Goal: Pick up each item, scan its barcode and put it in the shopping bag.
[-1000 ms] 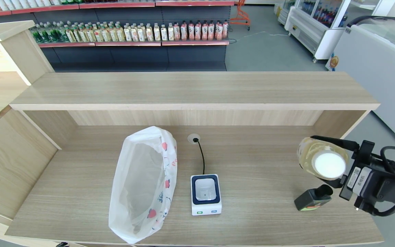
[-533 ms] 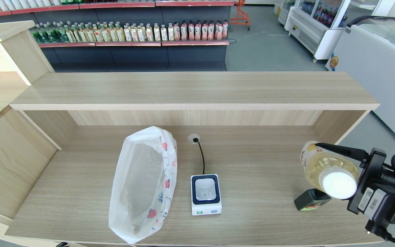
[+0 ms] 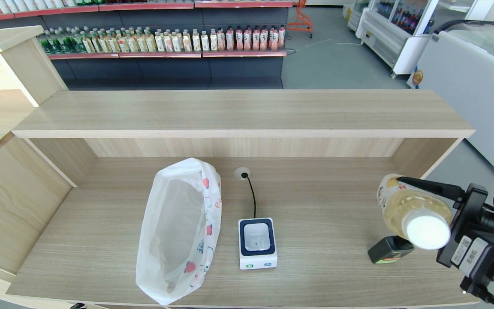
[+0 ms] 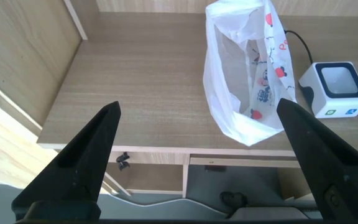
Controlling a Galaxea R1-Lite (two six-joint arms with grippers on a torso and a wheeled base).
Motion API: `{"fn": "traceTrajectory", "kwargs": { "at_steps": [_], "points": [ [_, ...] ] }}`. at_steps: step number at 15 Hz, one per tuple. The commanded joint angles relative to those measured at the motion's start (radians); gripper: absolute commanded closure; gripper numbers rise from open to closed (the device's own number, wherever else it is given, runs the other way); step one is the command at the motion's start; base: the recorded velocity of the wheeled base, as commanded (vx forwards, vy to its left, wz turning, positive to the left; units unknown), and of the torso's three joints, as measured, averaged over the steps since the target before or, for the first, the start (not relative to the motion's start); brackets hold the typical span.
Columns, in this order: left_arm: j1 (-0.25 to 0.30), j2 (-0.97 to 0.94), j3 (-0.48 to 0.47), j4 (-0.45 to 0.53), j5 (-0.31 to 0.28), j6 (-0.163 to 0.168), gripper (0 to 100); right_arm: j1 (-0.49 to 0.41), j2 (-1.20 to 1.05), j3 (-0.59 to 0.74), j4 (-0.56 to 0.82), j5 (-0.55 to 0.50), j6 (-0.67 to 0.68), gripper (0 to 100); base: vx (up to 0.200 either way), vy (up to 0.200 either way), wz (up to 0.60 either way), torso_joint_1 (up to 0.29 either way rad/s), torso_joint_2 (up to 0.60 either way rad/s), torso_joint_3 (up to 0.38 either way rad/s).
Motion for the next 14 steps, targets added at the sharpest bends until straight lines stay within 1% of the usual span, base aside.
{"fn": "traceTrajectory", "kwargs": {
  "at_steps": [1,2,12,14],
  "points": [
    [0.0,0.0,0.0,0.0,0.0,0.0,0,0.0,0.0,0.001,0.0,0.001,-0.006,100,0.0,0.0,0.0,0.0,0.0,0.0],
    [0.0,0.0,0.0,0.0,0.0,0.0,0,0.0,-0.001,0.003,0.0,0.001,-0.006,100,0.0,0.0,0.0,0.0,0.0,0.0],
    [0.0,0.0,0.0,0.0,0.0,-0.003,0,0.016,-0.013,0.019,0.006,0.003,0.0,100,0.0,0.2,0.0,0.002,0.0,0.003],
    [0.0,0.0,0.0,0.0,0.0,-0.003,0,0.014,0.003,0.033,0.007,0.003,0.003,100,0.0,0.0,0.0,0.0,0.0,0.0]
  ]
}}
